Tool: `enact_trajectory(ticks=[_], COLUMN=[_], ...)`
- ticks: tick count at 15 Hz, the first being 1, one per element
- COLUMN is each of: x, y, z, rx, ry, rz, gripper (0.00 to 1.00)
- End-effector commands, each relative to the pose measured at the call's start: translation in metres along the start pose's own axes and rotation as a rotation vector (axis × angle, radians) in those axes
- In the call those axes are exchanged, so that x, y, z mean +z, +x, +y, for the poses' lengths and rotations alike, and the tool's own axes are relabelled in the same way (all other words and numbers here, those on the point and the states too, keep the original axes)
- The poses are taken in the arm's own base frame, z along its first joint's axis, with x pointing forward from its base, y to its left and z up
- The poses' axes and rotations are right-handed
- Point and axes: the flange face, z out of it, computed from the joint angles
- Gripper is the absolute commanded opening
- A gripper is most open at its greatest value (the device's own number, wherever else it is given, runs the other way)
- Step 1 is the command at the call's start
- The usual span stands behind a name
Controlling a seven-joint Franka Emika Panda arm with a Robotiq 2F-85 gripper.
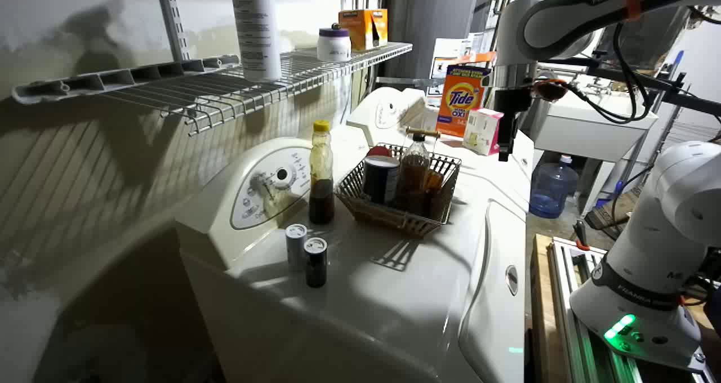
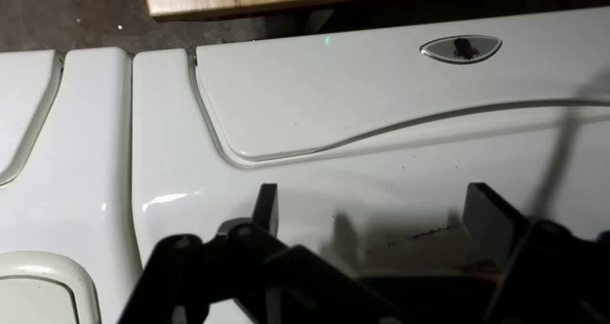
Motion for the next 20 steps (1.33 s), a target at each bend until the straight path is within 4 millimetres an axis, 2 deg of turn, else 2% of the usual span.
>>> enact_trajectory(ticks=[1,6,8,11,15,17,20], x=[-0.001,-0.001,-0.020,-0.064,-0.140,-0.178,-0.230], y=[0.000,0.000,0.004,0.008,0.006,0.010,0.021], z=[0.000,0.000,-0.021,-0.075,-0.148,-0.172,-0.190], rx=[0.000,0.000,-0.053,-0.162,-0.349,-0.446,-0.597], ry=[0.000,0.000,-0.067,-0.213,-0.358,-0.411,-0.445], rz=[-0.001,-0.001,0.007,0.034,0.090,0.151,0.275], gripper=[1.00,1.00,1.00,1.00,1.00,1.00,1.00])
